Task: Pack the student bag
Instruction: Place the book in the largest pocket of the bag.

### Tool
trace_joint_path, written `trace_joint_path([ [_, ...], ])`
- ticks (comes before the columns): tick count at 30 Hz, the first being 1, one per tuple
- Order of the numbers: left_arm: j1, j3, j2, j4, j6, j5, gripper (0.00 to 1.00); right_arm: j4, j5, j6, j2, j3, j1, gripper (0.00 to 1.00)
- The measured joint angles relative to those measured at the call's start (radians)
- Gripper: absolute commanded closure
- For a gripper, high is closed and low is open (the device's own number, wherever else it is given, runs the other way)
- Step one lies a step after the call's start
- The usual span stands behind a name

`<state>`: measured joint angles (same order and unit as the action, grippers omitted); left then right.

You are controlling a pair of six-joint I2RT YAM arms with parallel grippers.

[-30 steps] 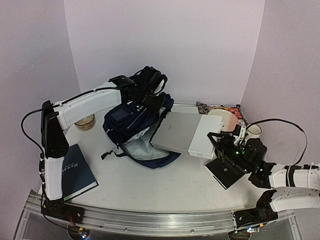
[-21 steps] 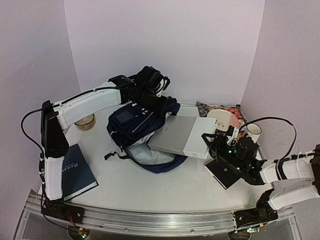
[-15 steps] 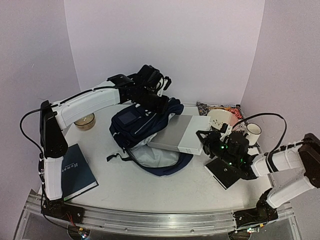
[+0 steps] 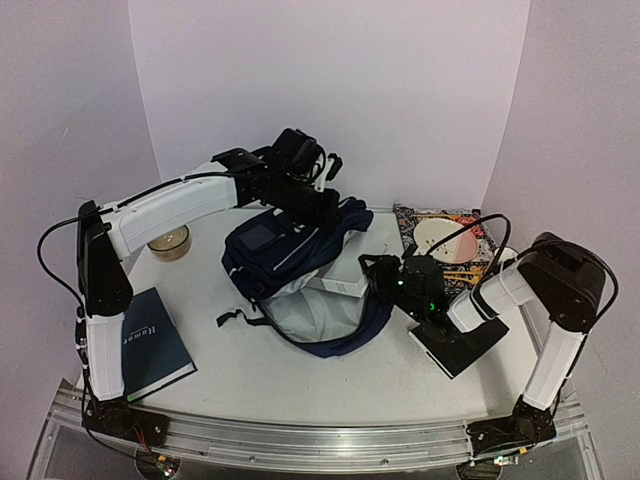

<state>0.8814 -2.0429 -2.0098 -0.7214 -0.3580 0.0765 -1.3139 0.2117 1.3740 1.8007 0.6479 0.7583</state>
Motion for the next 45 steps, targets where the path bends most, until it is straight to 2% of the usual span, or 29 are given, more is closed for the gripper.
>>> trace_joint_path([
  [7,-0.012,0.031,0.03,0.015,-0.002,-0.076,1.0,0.0,0.021,0.014,0.034,0.04,0.006,0.66],
  [16,-0.046,0.071,0.099,0.025,0.008,-0.143,1.0,0.005,0.047,-0.006,-0.058,-0.001,0.008,0.63],
  [27,-0.09,0.117,0.11,0.046,0.003,-0.144,1.0,0.01,0.073,-0.016,-0.08,-0.022,0.009,0.62],
  [31,-0.096,0.119,0.11,0.049,-0.029,-0.073,1.0,0.017,0.098,-0.02,-0.054,0.017,0.02,0.62],
  [40,-0.107,0.119,0.109,0.094,-0.119,0.112,1.0,0.028,0.164,-0.047,0.144,0.241,0.069,0.58],
  [45,-0.108,0.119,0.109,0.105,-0.132,0.129,1.0,0.025,0.179,-0.074,0.231,0.335,0.087,0.49],
])
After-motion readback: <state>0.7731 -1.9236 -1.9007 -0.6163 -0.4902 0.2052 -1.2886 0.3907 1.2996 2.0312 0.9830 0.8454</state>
